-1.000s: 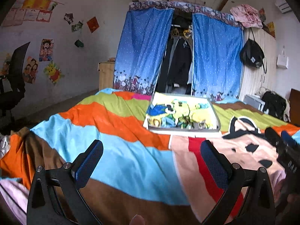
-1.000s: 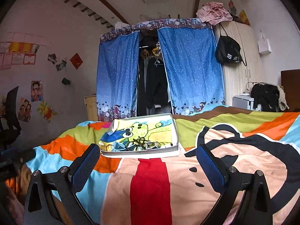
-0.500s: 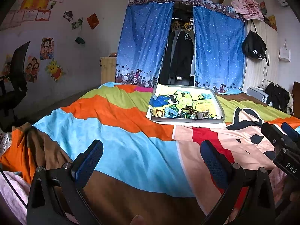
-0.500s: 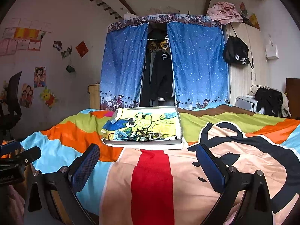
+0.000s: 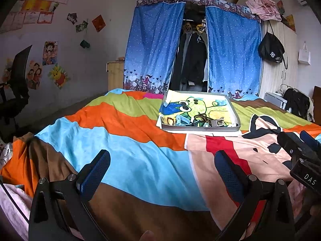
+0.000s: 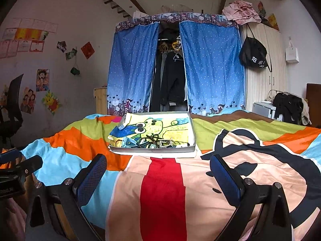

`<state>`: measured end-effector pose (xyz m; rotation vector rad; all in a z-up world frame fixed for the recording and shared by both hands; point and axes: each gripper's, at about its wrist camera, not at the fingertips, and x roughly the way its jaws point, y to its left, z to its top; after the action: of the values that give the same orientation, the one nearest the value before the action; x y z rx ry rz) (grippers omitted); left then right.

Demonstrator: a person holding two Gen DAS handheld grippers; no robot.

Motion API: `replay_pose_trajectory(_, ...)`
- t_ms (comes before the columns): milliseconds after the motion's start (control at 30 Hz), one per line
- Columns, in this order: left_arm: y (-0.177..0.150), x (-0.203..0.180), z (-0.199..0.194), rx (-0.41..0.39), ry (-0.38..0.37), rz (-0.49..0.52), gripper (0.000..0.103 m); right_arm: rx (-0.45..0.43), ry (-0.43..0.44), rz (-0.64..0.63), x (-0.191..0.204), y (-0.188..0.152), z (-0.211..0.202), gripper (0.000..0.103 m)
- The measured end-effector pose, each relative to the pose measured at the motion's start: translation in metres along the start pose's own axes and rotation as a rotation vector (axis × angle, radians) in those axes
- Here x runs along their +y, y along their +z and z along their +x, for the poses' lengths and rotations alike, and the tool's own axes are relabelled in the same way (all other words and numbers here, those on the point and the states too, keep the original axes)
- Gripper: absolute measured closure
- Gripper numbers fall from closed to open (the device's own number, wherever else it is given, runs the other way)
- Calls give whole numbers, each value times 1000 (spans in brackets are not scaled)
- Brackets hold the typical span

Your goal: Organize jewelry

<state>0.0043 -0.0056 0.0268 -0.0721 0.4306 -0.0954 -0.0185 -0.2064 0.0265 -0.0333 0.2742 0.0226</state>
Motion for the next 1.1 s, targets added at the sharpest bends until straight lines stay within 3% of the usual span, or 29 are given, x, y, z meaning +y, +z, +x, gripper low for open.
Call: replay_pose_trajectory(1100, -1, 0, 0, 0, -2, 1, 1, 3, 2, -3, 2, -2, 1, 0)
